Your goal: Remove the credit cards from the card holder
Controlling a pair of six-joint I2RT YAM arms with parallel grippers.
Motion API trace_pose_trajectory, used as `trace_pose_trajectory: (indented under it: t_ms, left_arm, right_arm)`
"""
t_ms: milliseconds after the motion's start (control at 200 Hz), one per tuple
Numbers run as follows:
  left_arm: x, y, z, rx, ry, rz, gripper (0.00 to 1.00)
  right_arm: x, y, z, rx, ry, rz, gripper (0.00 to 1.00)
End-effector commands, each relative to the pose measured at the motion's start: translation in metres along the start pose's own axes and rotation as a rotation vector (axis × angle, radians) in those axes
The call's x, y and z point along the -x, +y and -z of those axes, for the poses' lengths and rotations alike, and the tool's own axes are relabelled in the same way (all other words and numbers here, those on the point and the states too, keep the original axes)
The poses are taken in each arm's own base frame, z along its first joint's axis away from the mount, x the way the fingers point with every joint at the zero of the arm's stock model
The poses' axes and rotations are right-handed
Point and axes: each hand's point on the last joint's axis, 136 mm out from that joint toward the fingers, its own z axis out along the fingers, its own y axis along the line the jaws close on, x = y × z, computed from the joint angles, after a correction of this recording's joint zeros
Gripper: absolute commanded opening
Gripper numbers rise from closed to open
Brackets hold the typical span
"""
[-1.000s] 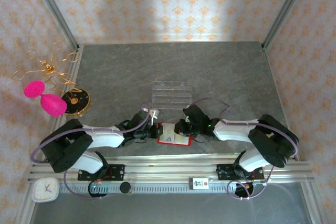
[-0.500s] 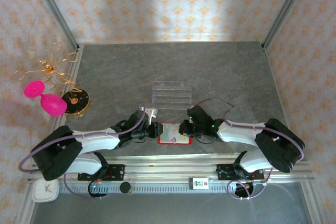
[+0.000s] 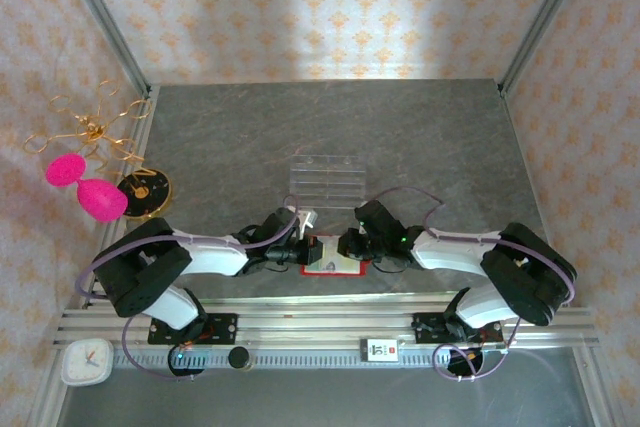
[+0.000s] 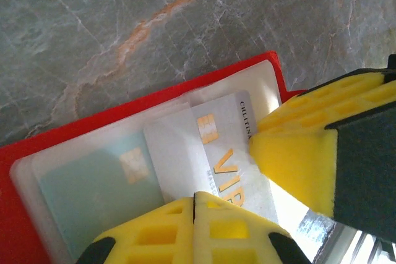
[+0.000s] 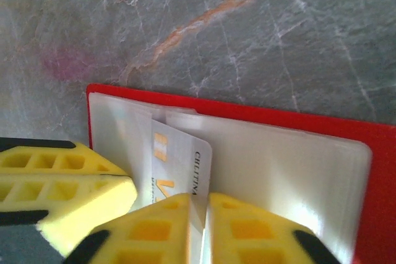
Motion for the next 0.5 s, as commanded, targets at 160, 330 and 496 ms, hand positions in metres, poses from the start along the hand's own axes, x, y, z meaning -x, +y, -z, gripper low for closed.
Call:
trace_pose_trajectory:
  t_ms: [160,330,496]
  left_arm:
    - [-0.020,0.013,-0.006,0.044,0.080,0.010,0.00]
    - [-0.021,0.017,-0.005,0.058,0.084,0.007,0.00]
    - [-0.018,0.020,-0.004,0.061,0.072,0.003,0.00]
  right_arm:
    - [-0.008,0.000,-0.009,0.047,0.041,-0.009,0.15]
    - [0.002,-0.015,0.000,-0.006,-0.017,-0.038,0.00]
    - [0.006,-0.026,0.017,-0.041,-0.072,-0.017,0.00]
